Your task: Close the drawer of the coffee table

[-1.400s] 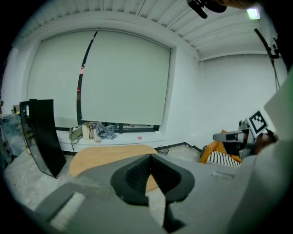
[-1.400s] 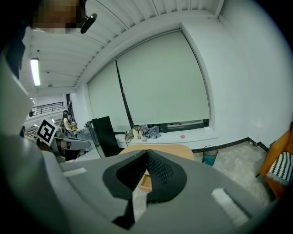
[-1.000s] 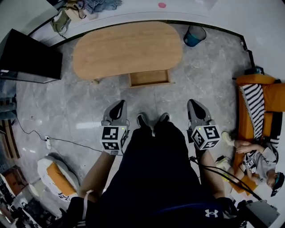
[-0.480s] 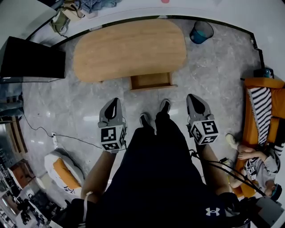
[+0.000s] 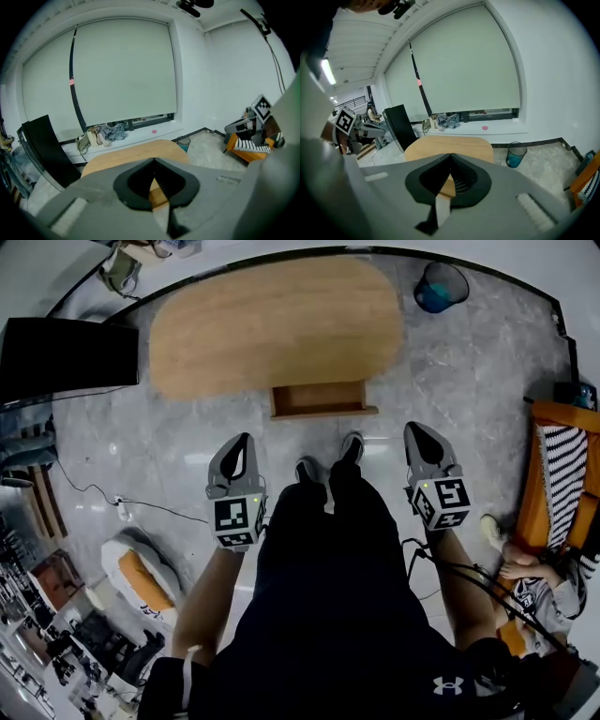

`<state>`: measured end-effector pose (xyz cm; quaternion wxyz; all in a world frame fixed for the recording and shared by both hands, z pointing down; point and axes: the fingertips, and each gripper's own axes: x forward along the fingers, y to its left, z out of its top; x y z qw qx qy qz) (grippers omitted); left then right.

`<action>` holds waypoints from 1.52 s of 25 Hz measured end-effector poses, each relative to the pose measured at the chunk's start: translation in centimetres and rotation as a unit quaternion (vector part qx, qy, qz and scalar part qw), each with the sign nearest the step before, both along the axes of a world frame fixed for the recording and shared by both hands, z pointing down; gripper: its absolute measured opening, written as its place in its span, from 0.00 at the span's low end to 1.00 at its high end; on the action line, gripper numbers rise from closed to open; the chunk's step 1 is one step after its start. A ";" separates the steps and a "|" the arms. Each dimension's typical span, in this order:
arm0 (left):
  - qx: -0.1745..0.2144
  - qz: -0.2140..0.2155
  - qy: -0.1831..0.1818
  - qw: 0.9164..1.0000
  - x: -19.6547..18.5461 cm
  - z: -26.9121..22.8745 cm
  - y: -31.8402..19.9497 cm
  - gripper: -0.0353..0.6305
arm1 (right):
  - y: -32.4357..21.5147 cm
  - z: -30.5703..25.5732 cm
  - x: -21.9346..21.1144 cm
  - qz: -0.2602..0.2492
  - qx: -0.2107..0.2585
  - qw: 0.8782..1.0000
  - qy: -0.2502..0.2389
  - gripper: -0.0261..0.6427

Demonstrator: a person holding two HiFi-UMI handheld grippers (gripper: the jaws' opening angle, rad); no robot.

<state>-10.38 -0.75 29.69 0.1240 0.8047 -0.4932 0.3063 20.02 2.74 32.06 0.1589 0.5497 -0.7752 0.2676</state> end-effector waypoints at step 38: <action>-0.172 0.110 -0.083 0.975 -8.6 38.9 -0.6 0.06 | -0.4 34.4 -4.2 -0.087 -0.144 0.983 0.070 0.04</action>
